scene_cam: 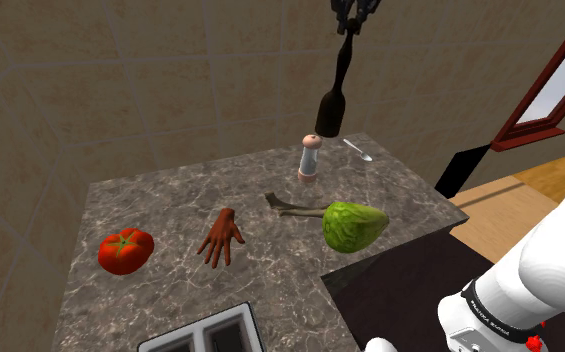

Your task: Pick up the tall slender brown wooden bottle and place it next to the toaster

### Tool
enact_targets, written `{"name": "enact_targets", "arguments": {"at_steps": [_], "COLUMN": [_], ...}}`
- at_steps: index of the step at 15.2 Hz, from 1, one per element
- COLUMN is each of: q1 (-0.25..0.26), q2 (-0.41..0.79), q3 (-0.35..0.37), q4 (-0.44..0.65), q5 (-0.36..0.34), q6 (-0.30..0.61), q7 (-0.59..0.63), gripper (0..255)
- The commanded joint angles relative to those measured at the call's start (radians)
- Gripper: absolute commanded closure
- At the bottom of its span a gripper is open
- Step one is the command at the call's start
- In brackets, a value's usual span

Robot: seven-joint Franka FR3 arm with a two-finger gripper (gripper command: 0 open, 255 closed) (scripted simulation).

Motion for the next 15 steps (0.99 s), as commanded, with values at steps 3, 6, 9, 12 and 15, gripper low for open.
{"name": "enact_targets", "arguments": {"at_steps": [3,6,9,12,15], "q1": [0.002,0.01,0.033,0.055,0.075], "q2": [0.054,0.035,-0.08,-0.177,-0.263], "q3": [0.001,0.007,0.025,0.046,0.071], "q4": [0.137,0.141,0.004,-0.099,-0.18], "q5": [-0.002,-0.003,0.001,0.008,0.019], "q6": [-0.083,-0.105,-0.083,-0.077,-0.081], "q7": [0.002,0.017,0.059,0.104,0.152], "gripper": [255,255,255,255,255]}}
